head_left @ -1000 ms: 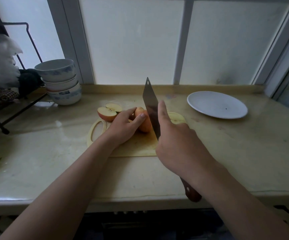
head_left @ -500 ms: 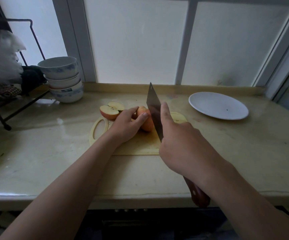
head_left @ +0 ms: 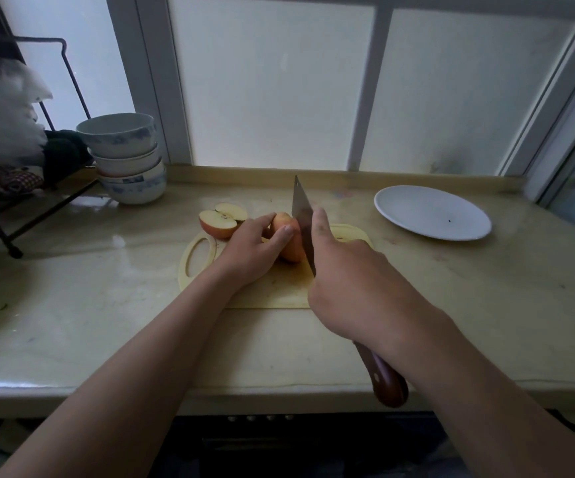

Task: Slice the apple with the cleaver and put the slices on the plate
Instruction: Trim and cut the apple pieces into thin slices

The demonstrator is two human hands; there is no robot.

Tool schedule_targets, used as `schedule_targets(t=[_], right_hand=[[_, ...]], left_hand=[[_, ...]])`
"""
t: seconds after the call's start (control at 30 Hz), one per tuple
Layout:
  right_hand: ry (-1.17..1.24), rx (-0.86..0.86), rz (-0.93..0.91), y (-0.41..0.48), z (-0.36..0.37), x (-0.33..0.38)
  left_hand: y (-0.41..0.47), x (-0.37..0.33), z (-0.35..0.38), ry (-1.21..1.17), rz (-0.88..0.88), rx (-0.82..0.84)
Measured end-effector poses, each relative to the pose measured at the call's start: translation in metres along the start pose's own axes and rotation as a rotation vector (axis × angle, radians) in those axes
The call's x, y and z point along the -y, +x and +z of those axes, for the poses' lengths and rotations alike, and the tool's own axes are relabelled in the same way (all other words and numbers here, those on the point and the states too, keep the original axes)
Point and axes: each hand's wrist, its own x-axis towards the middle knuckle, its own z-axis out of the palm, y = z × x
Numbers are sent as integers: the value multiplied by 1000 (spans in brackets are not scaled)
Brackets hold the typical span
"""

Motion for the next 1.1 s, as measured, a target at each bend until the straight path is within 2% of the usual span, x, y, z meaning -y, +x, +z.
schedule_targets(t=[0.73,1.1], right_hand=[[-54,40,-6,11,4,3],[-70,188,43,29,-9,2]], left_hand=[[-1,0,1,2,6,-12],[-1,3,2,29,-58,-21]])
